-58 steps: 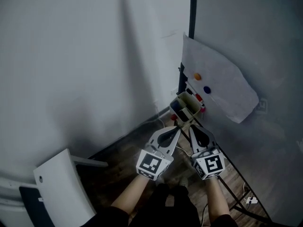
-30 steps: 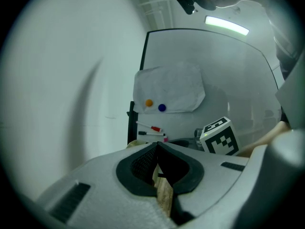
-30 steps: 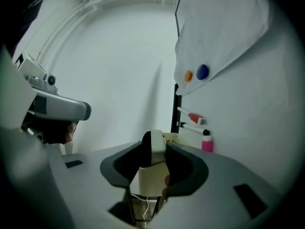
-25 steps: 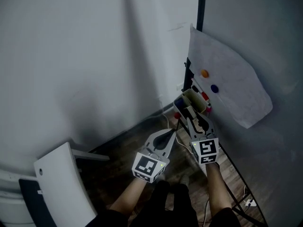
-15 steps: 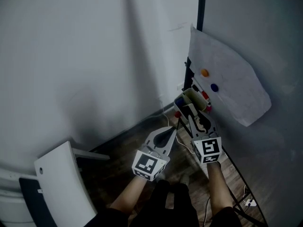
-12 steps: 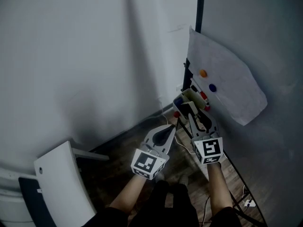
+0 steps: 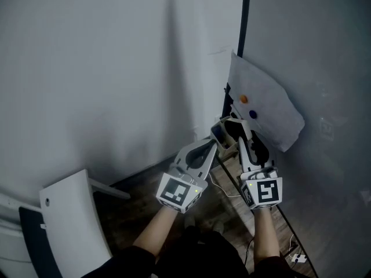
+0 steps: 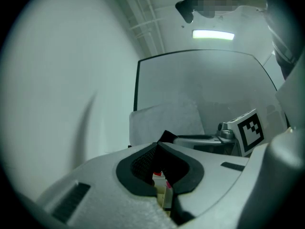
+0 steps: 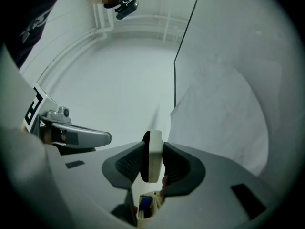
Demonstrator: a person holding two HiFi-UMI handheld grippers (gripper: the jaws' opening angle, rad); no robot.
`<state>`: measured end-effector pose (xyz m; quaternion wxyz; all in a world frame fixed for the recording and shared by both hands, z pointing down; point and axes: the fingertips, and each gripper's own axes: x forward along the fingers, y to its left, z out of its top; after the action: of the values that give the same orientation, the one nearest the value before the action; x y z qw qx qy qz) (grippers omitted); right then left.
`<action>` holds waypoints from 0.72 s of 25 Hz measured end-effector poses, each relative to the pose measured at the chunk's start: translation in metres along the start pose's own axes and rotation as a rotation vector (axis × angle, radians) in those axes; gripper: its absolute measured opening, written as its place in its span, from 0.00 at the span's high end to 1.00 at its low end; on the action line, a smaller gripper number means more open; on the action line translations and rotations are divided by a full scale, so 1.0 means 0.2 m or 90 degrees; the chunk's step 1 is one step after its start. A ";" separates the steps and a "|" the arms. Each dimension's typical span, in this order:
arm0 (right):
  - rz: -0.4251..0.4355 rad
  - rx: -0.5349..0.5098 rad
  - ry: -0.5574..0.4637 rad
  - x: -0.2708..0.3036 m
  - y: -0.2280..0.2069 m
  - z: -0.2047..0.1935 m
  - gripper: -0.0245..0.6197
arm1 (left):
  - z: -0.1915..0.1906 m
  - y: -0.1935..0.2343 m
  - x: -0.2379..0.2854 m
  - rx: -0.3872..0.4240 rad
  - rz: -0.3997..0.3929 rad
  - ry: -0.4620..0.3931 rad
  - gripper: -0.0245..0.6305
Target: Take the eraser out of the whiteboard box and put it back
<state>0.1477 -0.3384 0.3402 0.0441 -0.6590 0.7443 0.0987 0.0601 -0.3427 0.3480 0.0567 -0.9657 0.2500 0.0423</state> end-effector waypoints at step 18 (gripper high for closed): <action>-0.004 -0.036 -0.151 -0.22 0.00 0.52 0.80 | 0.44 -0.09 -0.10 0.085 0.002 -0.101 0.96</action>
<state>0.1465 -0.2744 0.2481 0.1136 -0.6460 0.7288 0.1966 0.0459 -0.3064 0.2638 0.1402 -0.9530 0.2484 0.1024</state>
